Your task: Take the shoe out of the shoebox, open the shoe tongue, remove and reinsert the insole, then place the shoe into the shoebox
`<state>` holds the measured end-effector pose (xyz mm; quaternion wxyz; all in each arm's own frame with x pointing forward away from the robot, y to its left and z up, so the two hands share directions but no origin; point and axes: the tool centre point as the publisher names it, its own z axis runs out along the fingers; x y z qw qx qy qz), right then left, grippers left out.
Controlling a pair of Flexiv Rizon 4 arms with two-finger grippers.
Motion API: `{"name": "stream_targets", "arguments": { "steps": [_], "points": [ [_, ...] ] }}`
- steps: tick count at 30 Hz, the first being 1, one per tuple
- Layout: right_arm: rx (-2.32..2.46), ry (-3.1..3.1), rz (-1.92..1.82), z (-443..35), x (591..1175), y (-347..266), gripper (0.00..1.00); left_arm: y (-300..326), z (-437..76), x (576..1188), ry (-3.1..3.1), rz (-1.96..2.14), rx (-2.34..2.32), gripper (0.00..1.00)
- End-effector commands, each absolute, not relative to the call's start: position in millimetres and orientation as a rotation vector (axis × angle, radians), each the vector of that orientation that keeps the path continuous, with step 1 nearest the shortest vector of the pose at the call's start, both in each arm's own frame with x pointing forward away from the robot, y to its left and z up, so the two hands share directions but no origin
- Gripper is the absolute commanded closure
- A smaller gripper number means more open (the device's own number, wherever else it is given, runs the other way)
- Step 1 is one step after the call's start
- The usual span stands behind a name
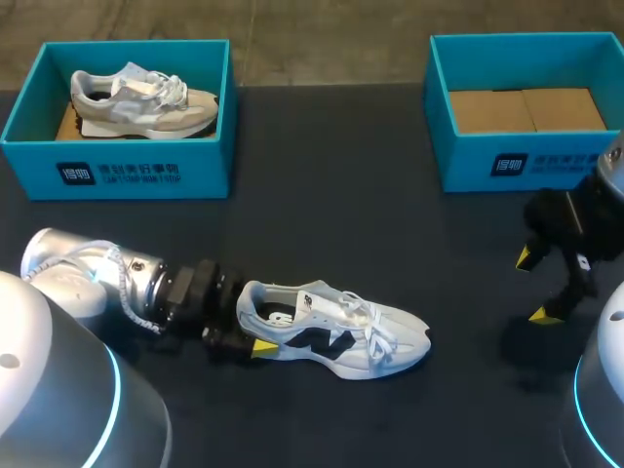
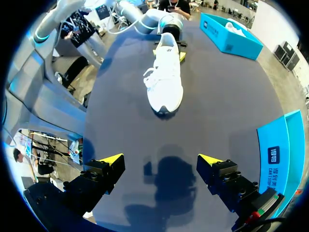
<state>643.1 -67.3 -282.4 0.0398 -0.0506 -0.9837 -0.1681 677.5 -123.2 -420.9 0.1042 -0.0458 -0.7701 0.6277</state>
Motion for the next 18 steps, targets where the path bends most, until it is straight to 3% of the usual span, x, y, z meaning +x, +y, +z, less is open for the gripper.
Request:
{"name": "stream_targets", "arguments": {
  "steps": [1, 2, 3, 4, 5, 6, 7, 18],
  "points": [
    [-0.155, -3.017, -0.513, -283.5, 642.1, -67.1, 0.0, -128.8, -423.8, 677.8, -2.275, 1.853, -0.133, 0.0],
    [-0.155, -3.017, -0.513, -283.5, 642.1, -67.1, 0.0, -129.1, -423.9, 677.7, -2.275, 1.854, -0.132, 0.17],
    [-0.155, -3.017, -0.513, -283.5, 642.1, -67.1, 0.0, -129.2, -424.0, 677.7, -2.276, 1.856, -0.132, 0.64],
    [-0.155, -3.017, -0.513, -283.5, 642.1, -67.1, 0.0, -129.3, -424.0, 677.7, -2.275, 1.858, -0.133, 1.0],
    [-0.155, -3.017, -0.513, -283.5, 642.1, -67.1, 0.0, -129.4, -424.0, 677.7, -2.275, 1.859, -0.135, 1.0],
    [-0.155, -3.017, -0.513, -283.5, 642.1, -67.1, 0.0, -129.5, -424.0, 677.7, -2.275, 1.863, -0.136, 0.93],
    [-0.155, -3.017, -0.513, -283.5, 642.1, -67.1, 0.0, -129.5, -424.0, 677.7, -2.276, 1.867, -0.133, 1.0],
    [-0.155, -3.017, -0.513, -283.5, 642.1, -67.1, 0.0, -124.6, -425.7, 678.5, -2.29, 1.868, -0.123, 1.0]
  ]
}}
